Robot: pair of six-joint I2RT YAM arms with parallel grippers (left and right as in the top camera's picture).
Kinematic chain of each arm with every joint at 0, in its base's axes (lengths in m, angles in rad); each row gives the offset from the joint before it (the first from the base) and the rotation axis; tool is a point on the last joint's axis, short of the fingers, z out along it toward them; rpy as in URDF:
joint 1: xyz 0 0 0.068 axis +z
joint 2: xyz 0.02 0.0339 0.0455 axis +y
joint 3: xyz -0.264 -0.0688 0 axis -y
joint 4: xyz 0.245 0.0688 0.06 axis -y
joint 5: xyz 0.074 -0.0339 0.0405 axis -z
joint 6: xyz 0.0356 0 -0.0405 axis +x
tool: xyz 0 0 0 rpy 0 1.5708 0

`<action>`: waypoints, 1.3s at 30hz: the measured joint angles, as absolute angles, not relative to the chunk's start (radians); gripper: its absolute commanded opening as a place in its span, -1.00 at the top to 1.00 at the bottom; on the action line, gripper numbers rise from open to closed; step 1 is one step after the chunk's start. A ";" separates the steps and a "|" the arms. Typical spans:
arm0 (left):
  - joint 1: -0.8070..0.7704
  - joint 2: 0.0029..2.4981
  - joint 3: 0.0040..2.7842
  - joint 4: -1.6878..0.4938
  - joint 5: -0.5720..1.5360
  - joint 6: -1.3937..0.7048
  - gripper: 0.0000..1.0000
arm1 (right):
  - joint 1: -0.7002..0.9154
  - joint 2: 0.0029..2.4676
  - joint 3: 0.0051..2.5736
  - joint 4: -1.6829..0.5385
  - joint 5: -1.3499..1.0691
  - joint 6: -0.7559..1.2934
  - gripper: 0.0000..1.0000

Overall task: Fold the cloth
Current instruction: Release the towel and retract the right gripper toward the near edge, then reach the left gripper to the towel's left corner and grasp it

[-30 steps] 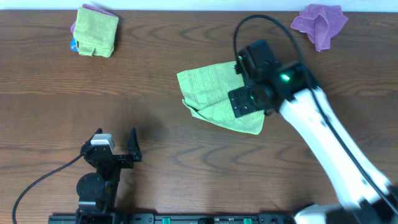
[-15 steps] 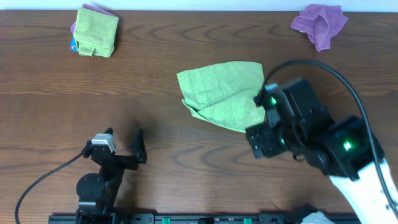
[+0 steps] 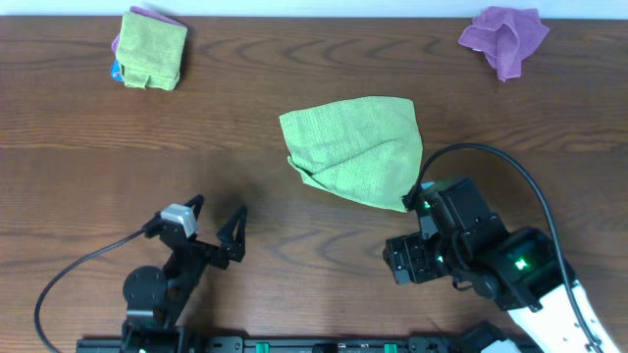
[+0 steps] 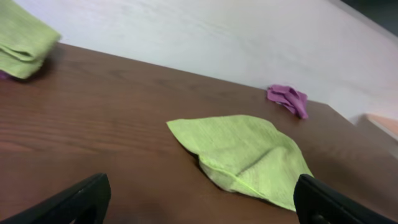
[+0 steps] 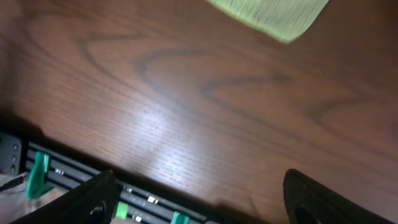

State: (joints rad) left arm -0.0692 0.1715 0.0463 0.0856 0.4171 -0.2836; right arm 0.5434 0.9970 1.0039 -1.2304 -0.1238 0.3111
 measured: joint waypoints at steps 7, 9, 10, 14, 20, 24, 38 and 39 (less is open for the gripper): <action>-0.146 0.477 0.181 0.112 0.420 -0.204 -0.90 | 0.543 0.990 0.995 -1.192 -0.162 0.328 -0.75; -0.163 0.591 0.263 0.117 0.419 -0.179 -0.91 | 0.543 0.986 0.995 -1.189 -0.164 0.330 -0.75; -0.171 0.645 0.297 0.118 0.419 -0.171 -0.90 | 0.543 0.983 0.995 -1.188 -0.165 0.330 -0.74; -0.214 0.876 0.437 0.111 0.416 -0.124 -0.90 | 0.543 0.956 0.997 -1.187 -0.166 0.330 -0.75; -0.327 1.192 0.684 0.021 0.379 -0.041 -0.90 | 0.543 0.891 1.034 -1.184 -0.163 0.330 -0.73; -0.384 1.355 0.851 -0.038 0.311 -0.002 -0.90 | 0.543 0.852 1.052 -1.183 -0.160 0.330 -0.73; -0.398 1.628 1.033 -0.049 0.311 0.027 -0.91 | 0.543 0.833 1.053 -1.218 -0.159 0.359 -0.72; -0.398 1.628 1.033 -0.047 0.317 0.027 -0.90 | 0.543 0.833 1.053 -1.219 -0.159 0.361 -0.72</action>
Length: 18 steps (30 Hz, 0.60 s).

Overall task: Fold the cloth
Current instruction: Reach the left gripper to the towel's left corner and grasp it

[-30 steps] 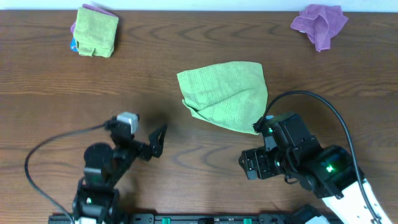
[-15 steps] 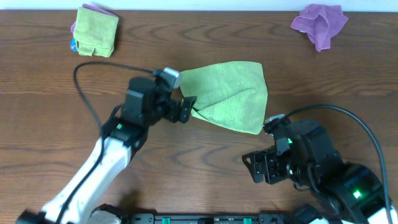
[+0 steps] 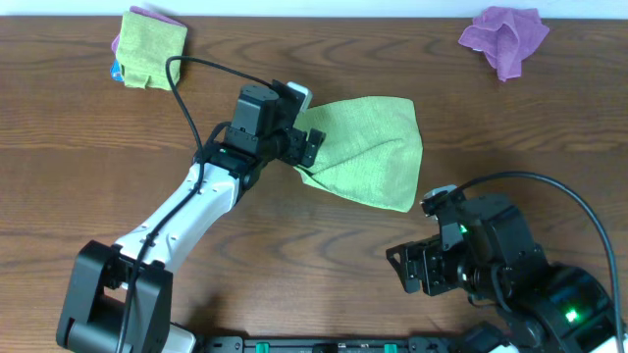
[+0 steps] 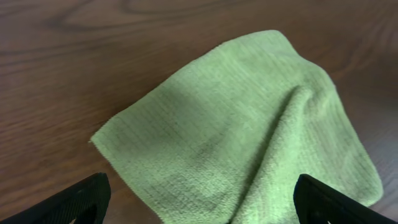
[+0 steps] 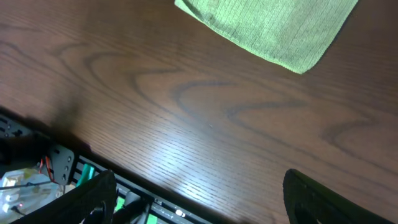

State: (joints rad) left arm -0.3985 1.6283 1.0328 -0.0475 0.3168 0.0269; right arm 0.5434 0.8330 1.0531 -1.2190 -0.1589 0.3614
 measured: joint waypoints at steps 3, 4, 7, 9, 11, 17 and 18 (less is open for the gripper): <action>-0.398 1.629 1.033 -0.046 0.338 0.027 -0.90 | 0.543 0.833 1.053 -1.220 -0.159 0.376 -0.74; -0.398 1.630 1.033 -0.046 0.342 0.027 -0.91 | 0.543 0.833 1.053 -1.220 -0.159 0.382 -0.74; -0.400 1.631 1.033 -0.065 0.361 0.027 -1.00 | 0.543 0.833 1.053 -1.220 -0.159 0.392 -0.74; -0.403 1.632 1.033 -0.080 0.371 0.023 -0.19 | 0.543 0.833 1.053 -1.220 -0.159 0.398 -0.73; -0.406 1.633 1.033 -0.074 0.371 0.027 0.28 | 0.543 0.833 1.053 -1.218 -0.159 0.403 -0.72; -0.417 1.633 1.033 -0.004 0.322 0.030 0.88 | 0.543 0.833 1.053 -1.202 -0.151 0.422 -0.47; -0.417 1.633 1.033 -0.001 0.308 0.027 0.88 | 0.543 0.833 1.053 -1.202 -0.146 0.427 -0.42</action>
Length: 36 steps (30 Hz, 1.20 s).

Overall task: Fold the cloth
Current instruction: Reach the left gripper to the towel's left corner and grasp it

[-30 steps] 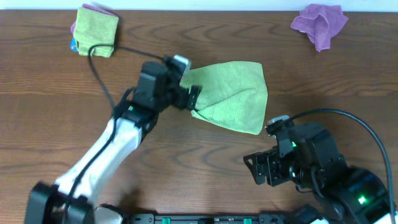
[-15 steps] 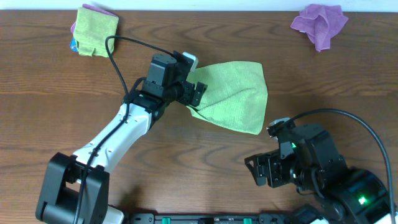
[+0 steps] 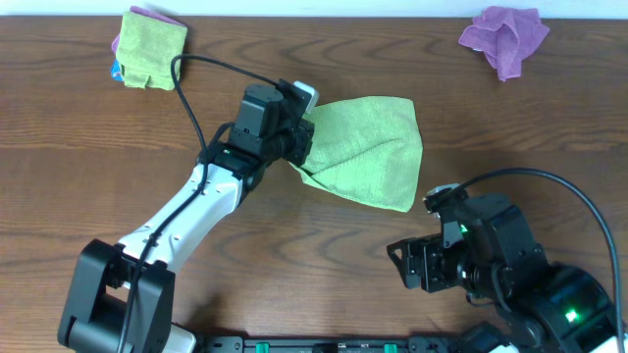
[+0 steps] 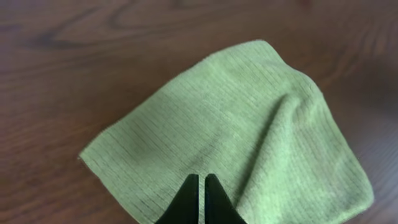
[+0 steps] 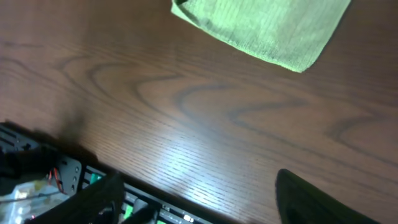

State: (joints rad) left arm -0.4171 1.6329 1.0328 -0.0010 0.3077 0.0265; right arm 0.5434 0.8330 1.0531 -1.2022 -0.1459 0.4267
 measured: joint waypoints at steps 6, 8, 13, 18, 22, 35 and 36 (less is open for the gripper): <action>-0.417 1.664 1.033 0.041 0.210 -0.001 0.88 | 0.543 0.833 1.053 -1.192 -0.134 0.442 -0.40; -0.417 1.699 1.033 0.080 0.181 -0.004 0.88 | 0.543 0.833 1.053 -1.180 -0.134 0.444 -0.47; -0.417 1.801 1.033 0.112 0.146 -0.023 0.88 | 0.543 0.833 1.053 -1.164 -0.130 0.447 -0.55; -0.417 1.855 1.049 0.111 0.134 -0.026 0.88 | 0.543 0.833 1.053 -1.163 -0.130 0.448 -0.56; -0.417 1.896 1.113 0.114 0.130 -0.027 0.88 | 0.543 0.839 1.053 -1.163 -0.122 0.448 -0.56; -0.392 2.040 1.216 0.078 0.127 -0.026 0.88 | 0.543 0.912 1.053 -1.162 -0.115 0.448 -0.54; -0.389 2.045 1.218 0.077 0.127 -0.027 0.89 | 0.543 0.912 1.053 -1.162 -0.114 0.448 -0.54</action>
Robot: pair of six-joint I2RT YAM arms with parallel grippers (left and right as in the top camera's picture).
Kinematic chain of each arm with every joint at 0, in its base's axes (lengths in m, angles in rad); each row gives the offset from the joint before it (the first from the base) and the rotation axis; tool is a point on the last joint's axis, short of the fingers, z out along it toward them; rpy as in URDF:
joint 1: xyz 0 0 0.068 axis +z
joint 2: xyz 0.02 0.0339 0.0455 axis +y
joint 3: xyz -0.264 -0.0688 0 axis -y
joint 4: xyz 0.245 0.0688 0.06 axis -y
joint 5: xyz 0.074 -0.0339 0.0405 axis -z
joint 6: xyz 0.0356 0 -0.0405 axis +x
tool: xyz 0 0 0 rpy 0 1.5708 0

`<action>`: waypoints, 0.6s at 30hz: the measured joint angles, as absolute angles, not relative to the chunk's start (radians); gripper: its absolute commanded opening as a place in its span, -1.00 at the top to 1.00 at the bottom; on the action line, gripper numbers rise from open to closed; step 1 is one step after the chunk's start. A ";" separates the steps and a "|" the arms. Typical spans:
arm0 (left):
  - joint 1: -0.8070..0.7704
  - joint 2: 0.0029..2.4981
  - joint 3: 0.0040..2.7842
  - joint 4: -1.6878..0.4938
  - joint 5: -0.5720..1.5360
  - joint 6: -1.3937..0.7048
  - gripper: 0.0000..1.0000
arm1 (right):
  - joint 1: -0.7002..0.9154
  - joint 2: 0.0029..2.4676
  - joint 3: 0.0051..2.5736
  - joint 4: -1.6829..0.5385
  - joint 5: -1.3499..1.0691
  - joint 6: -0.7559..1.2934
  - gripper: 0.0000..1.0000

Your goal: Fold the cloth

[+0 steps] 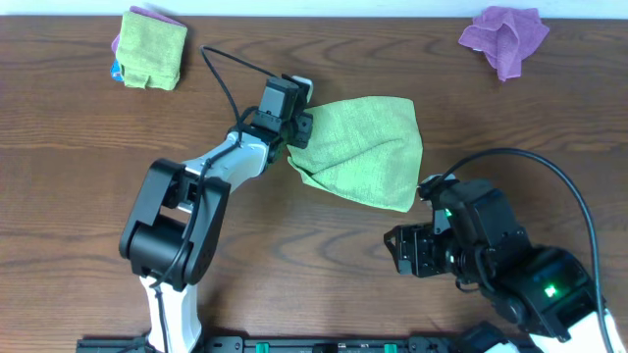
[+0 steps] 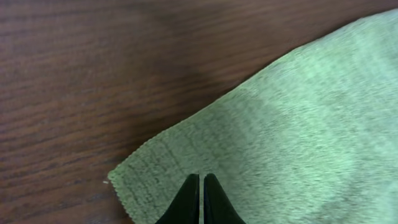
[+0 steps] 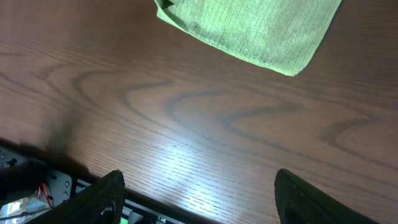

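Observation:
The light green cloth (image 1: pixel 363 152) lies crumpled, partly doubled over, in the middle of the brown table. My left gripper (image 1: pixel 292 126) is at its far left corner. In the left wrist view that gripper (image 2: pixel 200 179) is shut, its tips close together just over the cloth (image 2: pixel 298 118) and a little inside the corner; no cloth shows between them. My right gripper (image 1: pixel 417 252) hangs near the table's front, short of the cloth's near corner. It (image 3: pixel 199 199) is open and holds nothing, with the cloth (image 3: pixel 255 31) ahead of it.
A folded green cloth (image 1: pixel 152 47) sits on other cloths at the far left. A crumpled purple cloth (image 1: pixel 505 37) lies at the far right. The table's front edge with a rail (image 3: pixel 31 186) runs under my right gripper.
My left gripper, still shut, is now nearer the cloth's far left corner and closer to the fabric. The right gripper has shifted slightly. The cloth lies as before.
Both arms were at the table's front, grippers open, with the cloth untouched. Then my left gripper was open over the cloth's left side. Then it was shut above the cloth. Now it is shut, low at the far left corner.

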State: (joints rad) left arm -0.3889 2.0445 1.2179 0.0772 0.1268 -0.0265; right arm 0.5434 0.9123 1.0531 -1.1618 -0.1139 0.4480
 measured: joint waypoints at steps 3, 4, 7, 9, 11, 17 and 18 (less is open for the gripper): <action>-0.379 2.054 1.222 0.078 0.127 -0.027 0.88 | 0.543 0.915 1.053 -1.159 -0.112 0.448 -0.55; -0.375 2.057 1.223 0.078 0.127 -0.027 0.89 | 0.543 0.916 1.053 -1.155 -0.111 0.448 -0.55; -0.366 2.070 1.225 0.079 0.127 -0.026 0.88 | 0.543 0.916 1.053 -1.148 -0.097 0.448 -0.57; -0.363 2.080 1.225 0.079 0.127 -0.027 0.88 | 0.543 0.917 1.053 -1.139 -0.088 0.448 -0.57; -0.363 2.088 1.225 0.079 0.127 -0.027 0.88 | 0.543 0.921 1.053 -1.135 -0.079 0.448 -0.58; -0.363 2.093 1.225 0.083 0.127 -0.030 0.88 | 0.543 0.996 1.053 -1.095 -0.055 0.445 0.30; -0.363 2.093 1.225 0.082 0.127 -0.030 0.88 | 0.543 1.016 1.053 -1.087 -0.046 0.445 0.71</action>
